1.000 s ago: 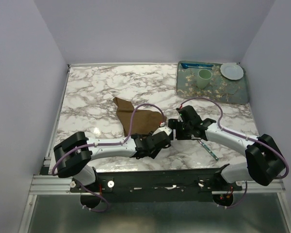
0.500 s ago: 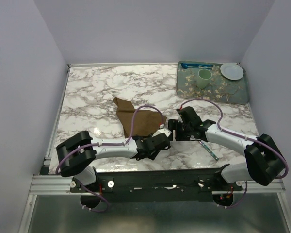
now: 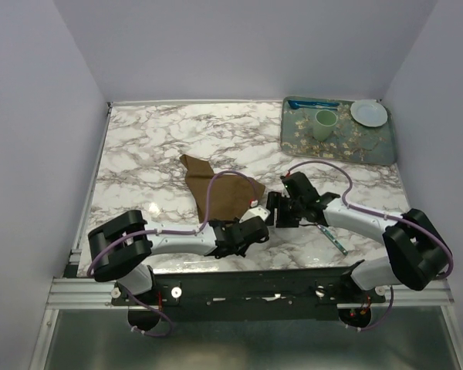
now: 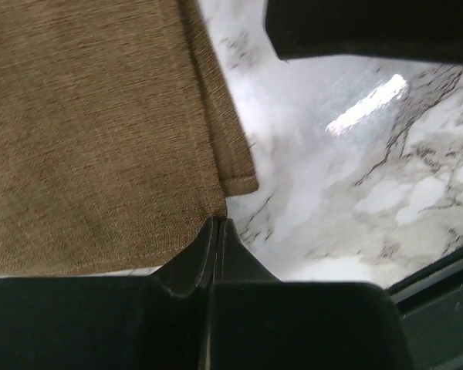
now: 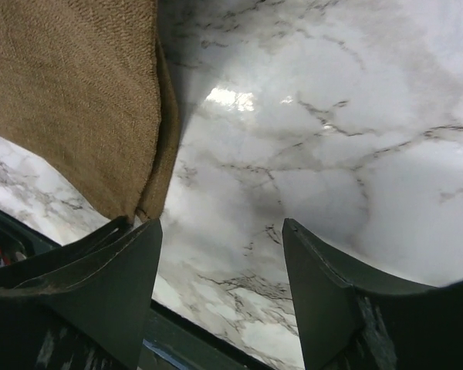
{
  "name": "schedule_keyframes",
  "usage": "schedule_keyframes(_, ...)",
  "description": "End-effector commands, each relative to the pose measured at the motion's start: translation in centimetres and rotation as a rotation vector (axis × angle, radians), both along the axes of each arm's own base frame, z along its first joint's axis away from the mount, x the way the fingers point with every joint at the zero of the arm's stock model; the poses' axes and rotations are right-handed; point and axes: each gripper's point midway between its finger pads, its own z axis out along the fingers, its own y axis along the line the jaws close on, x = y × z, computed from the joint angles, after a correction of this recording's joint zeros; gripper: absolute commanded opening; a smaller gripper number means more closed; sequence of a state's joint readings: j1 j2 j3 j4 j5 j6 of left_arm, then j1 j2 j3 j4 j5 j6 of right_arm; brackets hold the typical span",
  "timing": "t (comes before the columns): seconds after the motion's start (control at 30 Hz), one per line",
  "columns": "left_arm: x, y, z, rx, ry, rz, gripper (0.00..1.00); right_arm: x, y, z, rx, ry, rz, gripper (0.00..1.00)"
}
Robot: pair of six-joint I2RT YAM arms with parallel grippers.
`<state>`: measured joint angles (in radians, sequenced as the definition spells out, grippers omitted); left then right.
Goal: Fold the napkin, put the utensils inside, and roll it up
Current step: Flatten the napkin out
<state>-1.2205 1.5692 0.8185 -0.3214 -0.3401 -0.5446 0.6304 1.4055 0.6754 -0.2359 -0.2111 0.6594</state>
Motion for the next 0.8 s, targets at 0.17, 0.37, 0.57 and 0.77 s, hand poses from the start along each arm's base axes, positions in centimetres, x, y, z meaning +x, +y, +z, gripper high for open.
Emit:
schedule_keyframes(0.17, 2.4, 1.6, 9.6, -0.258, -0.118, 0.161, 0.00, -2.8, 4.8, -1.2, 0.102, 0.022, 0.145, 0.75)
schedule_keyframes(0.37, 4.5, 3.3, 13.0, -0.345, -0.158, 0.228, 0.00, -1.8, 5.9, -2.2, 0.107, -0.049, 0.147, 0.68)
schedule_keyframes(0.57, 5.5, 4.2, 14.2, -0.372, -0.179, 0.266, 0.00, -0.8, 4.3, -4.4, -0.071, -0.059, 0.024, 0.59)
schedule_keyframes(0.77, 6.1, 4.4, 16.1, -0.422, -0.195, 0.293, 0.00, -1.1, 2.8, -5.5, -0.322, -0.088, -0.020, 0.67)
